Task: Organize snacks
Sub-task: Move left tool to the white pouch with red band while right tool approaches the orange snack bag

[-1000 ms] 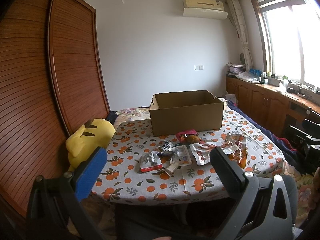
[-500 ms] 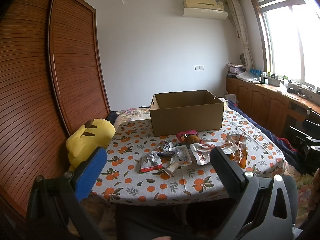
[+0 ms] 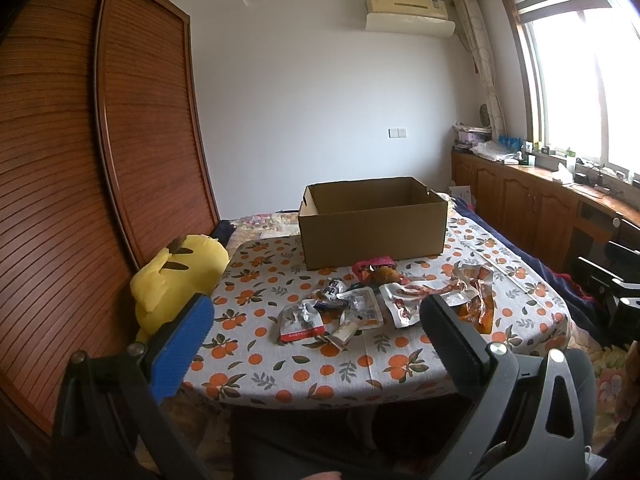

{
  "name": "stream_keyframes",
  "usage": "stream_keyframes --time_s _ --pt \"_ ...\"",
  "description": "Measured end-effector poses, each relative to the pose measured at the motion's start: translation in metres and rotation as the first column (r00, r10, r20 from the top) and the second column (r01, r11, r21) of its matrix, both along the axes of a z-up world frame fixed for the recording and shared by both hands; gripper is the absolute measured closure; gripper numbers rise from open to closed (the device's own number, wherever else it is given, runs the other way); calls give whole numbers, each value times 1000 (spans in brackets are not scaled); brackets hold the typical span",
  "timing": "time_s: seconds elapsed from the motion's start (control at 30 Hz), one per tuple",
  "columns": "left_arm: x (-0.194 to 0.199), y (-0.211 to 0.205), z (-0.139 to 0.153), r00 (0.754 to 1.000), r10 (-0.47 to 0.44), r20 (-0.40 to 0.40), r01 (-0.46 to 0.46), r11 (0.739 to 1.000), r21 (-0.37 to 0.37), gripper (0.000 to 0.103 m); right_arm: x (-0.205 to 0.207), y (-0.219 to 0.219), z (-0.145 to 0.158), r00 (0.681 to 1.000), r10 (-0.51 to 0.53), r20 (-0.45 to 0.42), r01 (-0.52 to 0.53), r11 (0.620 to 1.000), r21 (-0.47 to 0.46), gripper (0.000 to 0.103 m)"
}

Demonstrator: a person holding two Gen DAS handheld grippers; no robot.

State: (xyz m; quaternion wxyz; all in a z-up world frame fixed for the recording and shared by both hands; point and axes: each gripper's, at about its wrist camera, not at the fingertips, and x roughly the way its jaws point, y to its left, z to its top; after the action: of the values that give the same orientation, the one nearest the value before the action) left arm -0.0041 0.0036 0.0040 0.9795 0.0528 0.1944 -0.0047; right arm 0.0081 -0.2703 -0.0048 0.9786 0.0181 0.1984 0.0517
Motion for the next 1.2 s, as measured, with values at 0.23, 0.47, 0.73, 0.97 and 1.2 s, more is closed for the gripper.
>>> stream_keyframes --time_s 0.23,0.47,0.73,0.97,1.2 --pt "4 -1 -13 1000 1 -28 -1 1000 5 0 1 2 -10 1000 6 -24 -6 1000 -1 0" --pt "19 1 -28 998 4 -62 -4 1000 3 0 12 5 -23 998 22 -57 -23 1000 -7 0" --pt "63 15 -52 992 15 -122 -17 1000 -12 0 43 8 -43 994 71 -84 -73 997 -28 0" --pt "118 27 -82 980 15 -200 -16 1000 -4 0 90 12 -67 984 114 -138 -121 992 -37 0" --pt "162 40 -106 954 -9 -298 -20 995 -96 3 124 7 -88 973 111 -205 -121 992 -38 0"
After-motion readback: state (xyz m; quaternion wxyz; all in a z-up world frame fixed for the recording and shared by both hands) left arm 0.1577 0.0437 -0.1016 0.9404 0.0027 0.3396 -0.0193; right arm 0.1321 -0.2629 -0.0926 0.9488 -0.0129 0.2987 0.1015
